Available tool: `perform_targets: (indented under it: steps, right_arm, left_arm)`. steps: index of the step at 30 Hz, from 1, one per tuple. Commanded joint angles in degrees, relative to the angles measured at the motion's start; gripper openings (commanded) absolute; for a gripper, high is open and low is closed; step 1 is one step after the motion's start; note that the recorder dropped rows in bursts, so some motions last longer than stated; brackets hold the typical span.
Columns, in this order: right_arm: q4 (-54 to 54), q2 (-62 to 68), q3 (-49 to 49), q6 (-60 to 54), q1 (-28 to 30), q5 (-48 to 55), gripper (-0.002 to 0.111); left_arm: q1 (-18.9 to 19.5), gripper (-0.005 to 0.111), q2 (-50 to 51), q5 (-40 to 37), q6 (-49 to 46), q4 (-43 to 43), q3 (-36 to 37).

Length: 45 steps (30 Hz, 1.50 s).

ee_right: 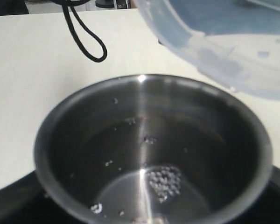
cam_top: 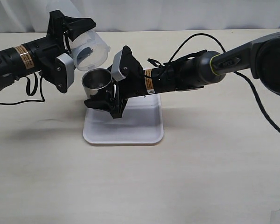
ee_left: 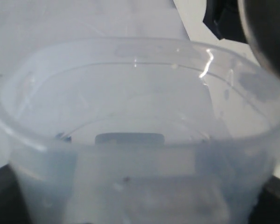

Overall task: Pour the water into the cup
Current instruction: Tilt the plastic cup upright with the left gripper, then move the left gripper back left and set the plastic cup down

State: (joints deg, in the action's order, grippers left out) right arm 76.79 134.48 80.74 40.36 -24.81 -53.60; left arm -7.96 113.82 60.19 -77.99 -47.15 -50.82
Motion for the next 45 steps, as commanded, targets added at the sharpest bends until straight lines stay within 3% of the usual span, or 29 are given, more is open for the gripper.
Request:
perform_targets:
  steps: [1,14,22,27,38,41,45]
  right_arm:
    - [-1.4,-0.6,0.3,-0.3,-0.1,-1.4,0.004]
    - [-1.4,-0.6,0.3,-0.5,-0.1,-1.4,0.004]
    - [-1.4,-0.6,0.3,-0.5,-0.1,-1.4,0.004]
    - [-1.4,-0.6,0.3,-0.5,-0.1,-1.4,0.004]
    - [-1.4,-0.6,0.3,-0.5,-0.1,-1.4,0.004]
    - [-1.4,-0.6,0.3,-0.5,-0.1,-1.4,0.004]
    - [-1.4,-0.6,0.3,-0.4,-0.1,-1.4,0.004]
  left_arm:
    - [-0.1,0.000,0.0,1.4,0.5,1.3,-0.2]
    - [-0.1,0.000,0.0,1.4,0.5,1.2,-0.2]
    - [-0.1,0.000,0.0,1.4,5.7,1.4,-0.2]
    - [-0.1,0.000,0.0,1.4,17.5,7.1,-0.2]
    - [-0.1,0.000,0.0,1.4,49.2,33.4,-0.5]
    - [0.4,0.000,0.0,-3.1,58.0,39.0,-2.6]
    - [2.3,0.000,0.0,-11.8,68.2,38.7,-6.3]
